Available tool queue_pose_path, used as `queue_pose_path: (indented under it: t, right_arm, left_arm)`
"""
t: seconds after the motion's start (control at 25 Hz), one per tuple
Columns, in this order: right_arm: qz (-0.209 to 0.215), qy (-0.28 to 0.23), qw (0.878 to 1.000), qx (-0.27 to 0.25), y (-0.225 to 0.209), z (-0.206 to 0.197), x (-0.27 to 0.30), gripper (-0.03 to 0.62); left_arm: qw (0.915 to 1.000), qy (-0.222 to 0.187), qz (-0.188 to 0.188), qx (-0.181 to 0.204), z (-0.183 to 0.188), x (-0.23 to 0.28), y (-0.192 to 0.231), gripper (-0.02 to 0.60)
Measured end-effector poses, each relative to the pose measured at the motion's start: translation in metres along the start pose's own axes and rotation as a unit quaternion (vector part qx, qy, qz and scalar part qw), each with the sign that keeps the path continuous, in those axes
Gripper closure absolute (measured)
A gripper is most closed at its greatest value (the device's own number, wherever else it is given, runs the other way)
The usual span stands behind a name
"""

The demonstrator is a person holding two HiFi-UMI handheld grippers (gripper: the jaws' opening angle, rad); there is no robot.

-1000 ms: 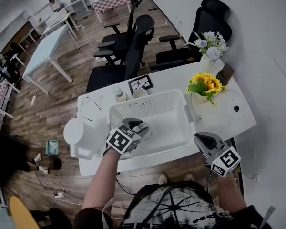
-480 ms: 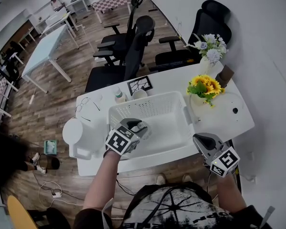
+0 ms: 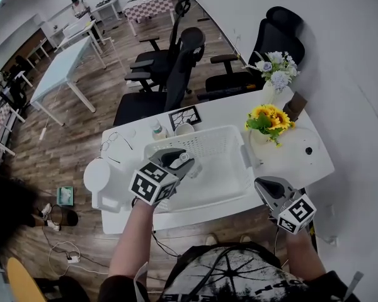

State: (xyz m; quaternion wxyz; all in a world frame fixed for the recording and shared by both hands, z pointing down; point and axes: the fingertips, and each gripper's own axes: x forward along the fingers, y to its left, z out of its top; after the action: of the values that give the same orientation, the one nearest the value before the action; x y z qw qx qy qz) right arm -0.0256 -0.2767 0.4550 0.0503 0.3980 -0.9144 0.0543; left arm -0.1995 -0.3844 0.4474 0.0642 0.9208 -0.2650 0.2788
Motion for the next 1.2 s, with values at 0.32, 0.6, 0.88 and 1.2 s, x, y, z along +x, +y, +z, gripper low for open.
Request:
queue_pose_path:
  t: [0.32,0.6,0.88,1.2]
  right_arm:
    - [-0.011,-0.011,1.0,-0.008,-0.003,0.008,-0.014,0.571]
    - [-0.043,-0.018,0.999,-0.007,-0.011,0.01,-0.04,0.571]
    - [-0.088,-0.026,0.996,0.001,-0.024,0.006,-0.076,0.571]
    - [-0.115,-0.023,0.993,0.005,-0.053,0.001,-0.124,0.571]
  left_arm:
    - [0.9981,-0.057,-0.012,0.019,0.061,-0.013,-0.014,0.434]
    - [0.994,-0.095,-0.04,0.036,0.107,-0.009,-0.034,0.434]
    - [0.9862,-0.13,-0.077,0.066,0.162,0.0,-0.059,0.434]
    - [0.9775,-0.161,-0.104,0.089,0.217,0.027,-0.104,0.434]
